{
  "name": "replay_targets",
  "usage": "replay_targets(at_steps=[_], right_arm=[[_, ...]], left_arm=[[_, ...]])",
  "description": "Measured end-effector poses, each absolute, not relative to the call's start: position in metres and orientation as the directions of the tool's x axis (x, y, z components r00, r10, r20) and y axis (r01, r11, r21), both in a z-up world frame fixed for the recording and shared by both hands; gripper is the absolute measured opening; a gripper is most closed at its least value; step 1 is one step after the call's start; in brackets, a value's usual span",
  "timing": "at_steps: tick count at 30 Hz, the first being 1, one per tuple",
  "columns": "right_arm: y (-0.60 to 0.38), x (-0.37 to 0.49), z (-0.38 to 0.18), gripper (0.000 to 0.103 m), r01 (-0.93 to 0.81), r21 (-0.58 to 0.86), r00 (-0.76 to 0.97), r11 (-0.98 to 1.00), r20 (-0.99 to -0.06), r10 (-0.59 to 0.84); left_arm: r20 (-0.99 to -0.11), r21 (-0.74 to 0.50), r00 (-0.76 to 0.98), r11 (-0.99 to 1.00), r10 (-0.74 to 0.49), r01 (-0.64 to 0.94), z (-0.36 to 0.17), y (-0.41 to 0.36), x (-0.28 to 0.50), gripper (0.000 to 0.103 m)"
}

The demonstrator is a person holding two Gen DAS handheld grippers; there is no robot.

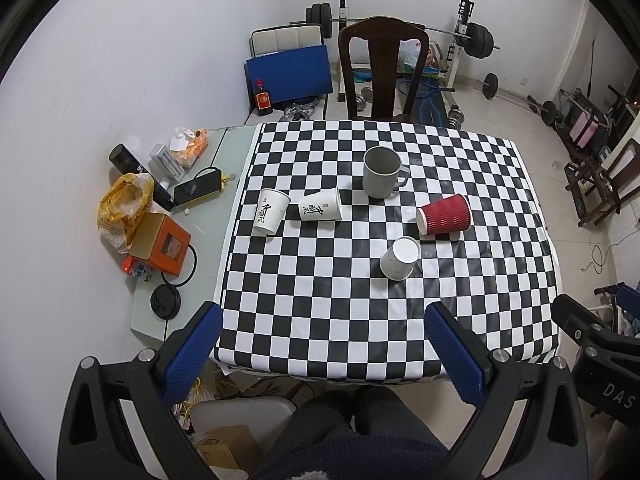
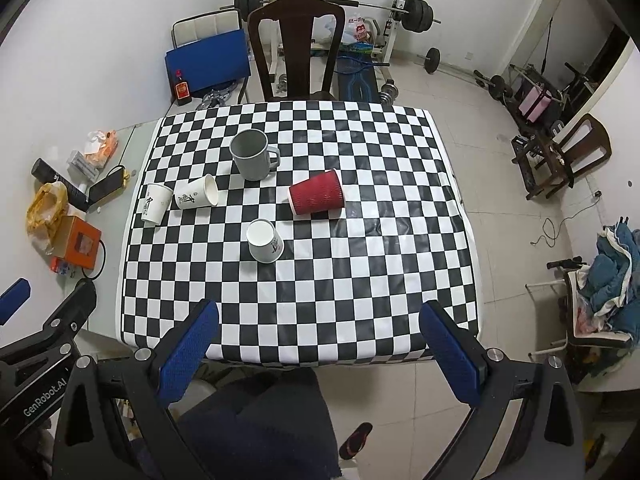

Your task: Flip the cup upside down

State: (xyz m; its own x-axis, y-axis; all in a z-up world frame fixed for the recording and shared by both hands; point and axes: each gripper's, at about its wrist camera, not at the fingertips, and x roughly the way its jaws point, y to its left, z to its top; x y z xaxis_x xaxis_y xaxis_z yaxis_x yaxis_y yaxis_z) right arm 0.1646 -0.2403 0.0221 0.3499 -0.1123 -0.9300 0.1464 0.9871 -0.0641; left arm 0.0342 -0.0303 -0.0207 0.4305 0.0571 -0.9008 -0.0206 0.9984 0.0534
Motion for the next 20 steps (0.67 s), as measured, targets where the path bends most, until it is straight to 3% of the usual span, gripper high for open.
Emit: replay_targets(at_steps=[20], right_arm=[[-0.244,0.163,0.025,0.101,0.139,-0.066,0.351,0.988,-0.930,-0.112]], left_arm=[[-0.896,0.051,0.441,0.999,0.052,-0.014,-0.022,-0.051,0.032,0.103]])
